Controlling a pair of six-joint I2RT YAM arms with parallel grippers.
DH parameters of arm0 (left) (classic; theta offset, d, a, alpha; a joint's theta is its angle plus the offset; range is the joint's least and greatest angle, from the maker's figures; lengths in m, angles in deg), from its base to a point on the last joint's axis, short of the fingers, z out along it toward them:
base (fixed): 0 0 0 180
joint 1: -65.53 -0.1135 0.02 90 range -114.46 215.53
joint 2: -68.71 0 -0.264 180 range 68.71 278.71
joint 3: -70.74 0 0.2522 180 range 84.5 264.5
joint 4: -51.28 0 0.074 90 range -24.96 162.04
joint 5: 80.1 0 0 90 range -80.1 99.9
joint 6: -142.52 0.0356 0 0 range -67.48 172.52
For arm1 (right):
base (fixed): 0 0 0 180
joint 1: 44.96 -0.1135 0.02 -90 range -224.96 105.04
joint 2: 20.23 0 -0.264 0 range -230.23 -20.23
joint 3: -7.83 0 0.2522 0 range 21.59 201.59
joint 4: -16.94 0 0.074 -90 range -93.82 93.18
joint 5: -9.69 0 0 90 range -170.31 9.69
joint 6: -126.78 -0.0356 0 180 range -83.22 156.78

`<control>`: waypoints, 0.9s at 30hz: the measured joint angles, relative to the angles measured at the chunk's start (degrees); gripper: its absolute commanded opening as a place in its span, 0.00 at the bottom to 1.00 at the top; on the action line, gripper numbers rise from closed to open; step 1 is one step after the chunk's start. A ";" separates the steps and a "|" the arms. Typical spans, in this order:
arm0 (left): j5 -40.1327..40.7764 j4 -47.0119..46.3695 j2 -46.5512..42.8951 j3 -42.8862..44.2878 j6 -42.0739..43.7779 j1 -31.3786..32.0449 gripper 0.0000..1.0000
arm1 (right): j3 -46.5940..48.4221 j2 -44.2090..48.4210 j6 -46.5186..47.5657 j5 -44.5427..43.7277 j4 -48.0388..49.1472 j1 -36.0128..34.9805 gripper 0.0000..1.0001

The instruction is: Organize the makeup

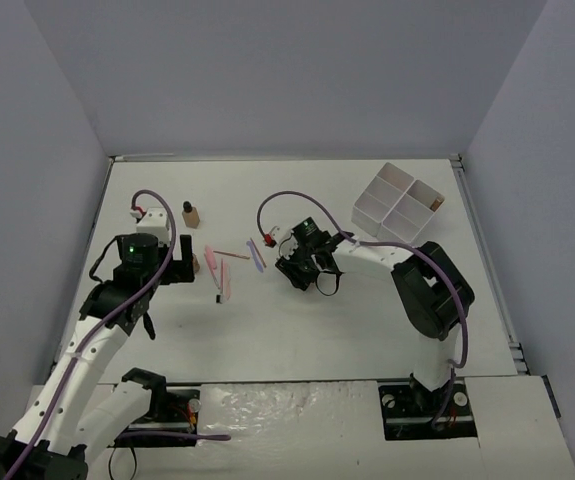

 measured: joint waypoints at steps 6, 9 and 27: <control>-8.30 -0.85 2.77 0.12 2.43 0.53 0.96 | -3.41 6.08 0.19 0.53 -2.67 -0.70 0.69; -11.08 -0.58 5.32 1.42 4.15 2.56 0.96 | -3.48 10.98 -0.90 0.58 -3.23 -0.34 0.80; -17.35 -1.25 48.86 30.50 25.82 22.58 0.87 | -19.57 56.64 -31.28 -9.07 -4.03 26.05 1.00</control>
